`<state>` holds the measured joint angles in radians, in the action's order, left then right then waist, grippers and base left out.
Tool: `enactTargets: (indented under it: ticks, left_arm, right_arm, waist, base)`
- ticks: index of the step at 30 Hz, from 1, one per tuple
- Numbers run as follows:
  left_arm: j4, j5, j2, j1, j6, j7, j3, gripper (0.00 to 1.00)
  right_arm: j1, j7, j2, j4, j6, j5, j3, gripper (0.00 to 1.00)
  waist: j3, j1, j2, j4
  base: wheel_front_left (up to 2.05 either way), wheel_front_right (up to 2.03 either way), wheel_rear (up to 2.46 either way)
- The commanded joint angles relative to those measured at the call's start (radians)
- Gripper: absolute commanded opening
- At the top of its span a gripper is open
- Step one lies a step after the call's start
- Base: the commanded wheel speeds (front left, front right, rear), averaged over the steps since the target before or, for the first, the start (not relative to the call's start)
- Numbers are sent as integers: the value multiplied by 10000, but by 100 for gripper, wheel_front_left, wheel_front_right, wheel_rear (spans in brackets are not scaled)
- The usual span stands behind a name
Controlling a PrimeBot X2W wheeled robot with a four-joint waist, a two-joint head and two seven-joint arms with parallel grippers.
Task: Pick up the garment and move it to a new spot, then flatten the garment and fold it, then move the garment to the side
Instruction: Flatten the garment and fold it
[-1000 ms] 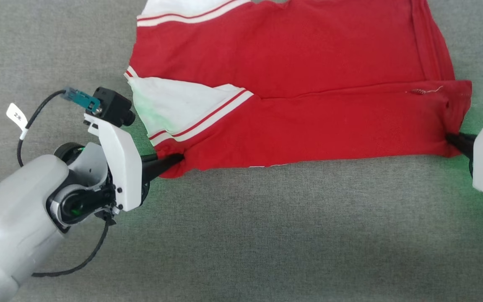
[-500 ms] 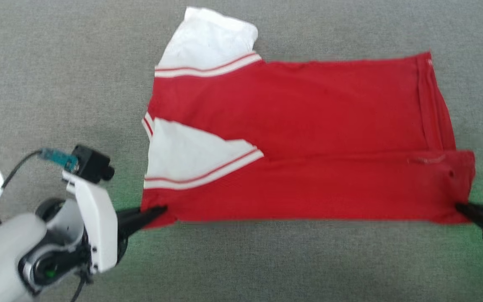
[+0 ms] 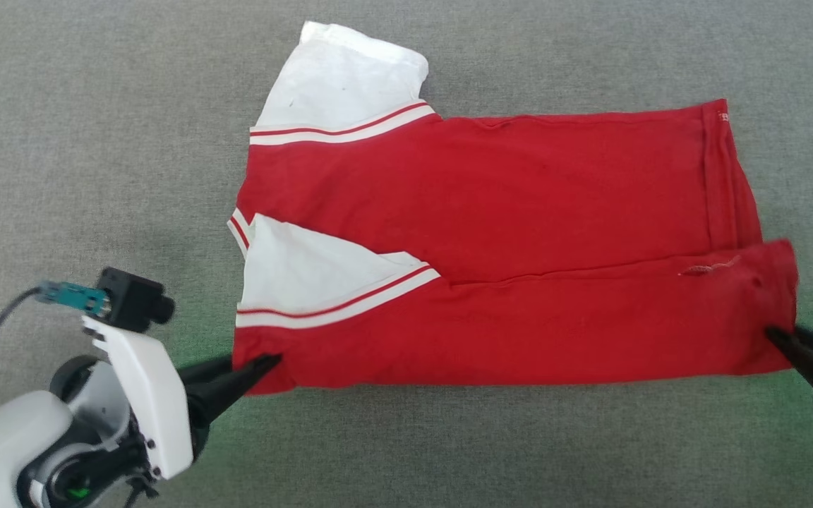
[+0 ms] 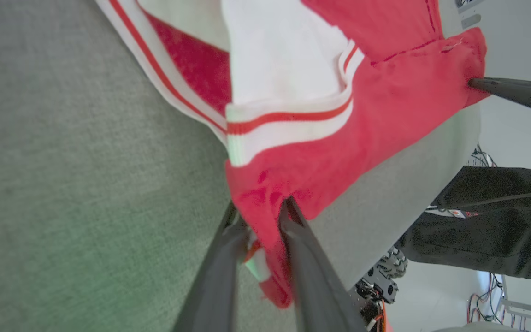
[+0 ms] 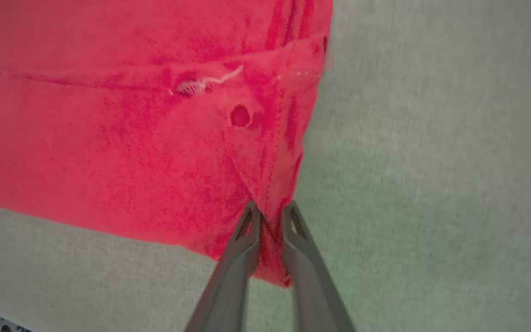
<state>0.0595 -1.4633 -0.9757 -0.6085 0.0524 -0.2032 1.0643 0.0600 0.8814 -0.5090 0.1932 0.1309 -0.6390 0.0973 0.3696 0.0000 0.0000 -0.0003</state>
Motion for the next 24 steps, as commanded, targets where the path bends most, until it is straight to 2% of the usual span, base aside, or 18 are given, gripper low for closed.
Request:
enactTargets:
  ticks: [1,7,10,13,17,19,21,24]
  left_arm:
    - [6,-18,-65,103,-15,248,-167,100]
    - [-251,-78,-218,139,-262,1281,-752,100]
    - [-800,40,-28,-53,-507,2230,-1233,100]
    - [-1635,600,284,-367,-754,3059,-1470,100]
    - [-2822,539,906,-985,-614,3646,-1922,100]
    - [-3471,978,1078,-1530,-601,3754,-1979,100]
    - [-4088,1367,1336,-2185,-520,3700,-1918,100]
    - [-4733,1651,1491,-2939,-456,3595,-1948,100]
  right_arm:
    - [153,-376,-25,146,-3,189,-42,100]
    - [516,-2579,418,223,-3,844,-150,100]
    - [798,-4171,918,141,-2,1276,-382,100]
    - [1047,-5696,1428,-162,-2,1741,-814,100]
    - [1404,-7844,1901,-465,-5,2184,-1521,100]
    - [1613,-8724,2104,-648,-3,2393,-1765,100]
    - [1759,-9412,2310,-855,-2,2491,-1938,100]
    - [1903,-9874,2447,-1007,-3,2540,-2093,100]
  waist:
    - [-11,0,0,-33]
    - [-84,0,0,-270]
    - [-64,0,0,-499]
    - [24,0,0,-825]
    - [211,0,0,-1374]
    - [337,0,0,-1677]
    - [485,0,0,-1970]
    - [655,0,0,-2277]
  base:
    - [0,0,0]
    - [0,0,0]
    - [0,0,0]
    - [0,0,0]
    - [0,0,0]
    - [0,0,0]
    - [0,0,0]
    - [0,0,0]
